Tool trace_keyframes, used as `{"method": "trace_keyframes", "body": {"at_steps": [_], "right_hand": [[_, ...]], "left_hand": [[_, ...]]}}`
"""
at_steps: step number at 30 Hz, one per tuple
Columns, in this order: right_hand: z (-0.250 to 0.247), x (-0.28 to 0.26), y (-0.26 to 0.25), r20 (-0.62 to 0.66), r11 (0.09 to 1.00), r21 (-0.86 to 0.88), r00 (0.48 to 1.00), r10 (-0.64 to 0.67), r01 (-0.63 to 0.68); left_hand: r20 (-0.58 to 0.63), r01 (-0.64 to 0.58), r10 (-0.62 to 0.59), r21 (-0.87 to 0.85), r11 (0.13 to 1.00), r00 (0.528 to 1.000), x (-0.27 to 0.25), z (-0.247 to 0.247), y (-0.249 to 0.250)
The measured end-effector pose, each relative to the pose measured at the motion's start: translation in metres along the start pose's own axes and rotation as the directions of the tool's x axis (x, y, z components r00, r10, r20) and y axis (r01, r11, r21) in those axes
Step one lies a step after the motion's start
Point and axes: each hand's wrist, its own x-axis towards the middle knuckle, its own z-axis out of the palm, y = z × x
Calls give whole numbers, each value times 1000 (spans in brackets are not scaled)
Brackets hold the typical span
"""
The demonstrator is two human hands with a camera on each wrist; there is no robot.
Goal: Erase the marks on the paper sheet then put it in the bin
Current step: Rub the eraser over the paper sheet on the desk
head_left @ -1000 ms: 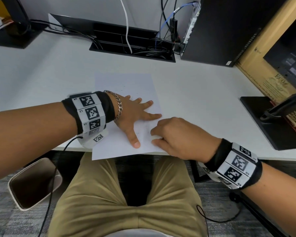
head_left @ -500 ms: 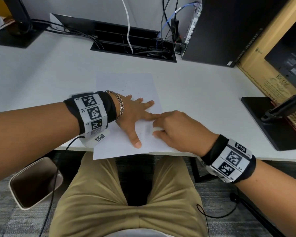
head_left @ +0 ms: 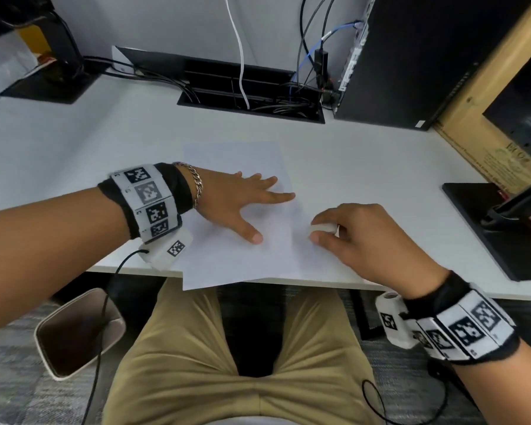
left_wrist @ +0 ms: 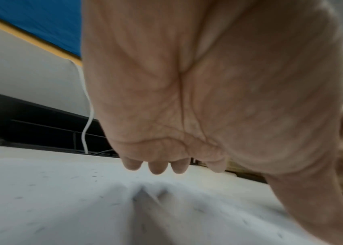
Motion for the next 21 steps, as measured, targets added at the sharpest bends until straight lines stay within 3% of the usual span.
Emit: {"method": "trace_keyframes", "body": {"at_steps": [5, 10, 21], "right_hand": [[2, -16, 8, -35, 993, 91, 996, 85, -81], [7, -23, 8, -32, 987, 139, 995, 90, -85], [20, -22, 1, -11, 982, 168, 996, 94, -91]], "left_hand": [[-226, 35, -35, -6, 999, 974, -24, -4, -19], [-470, 43, -99, -127, 991, 877, -40, 12, -33], [-537, 180, -195, -80, 980, 821, -24, 26, -13]]}}
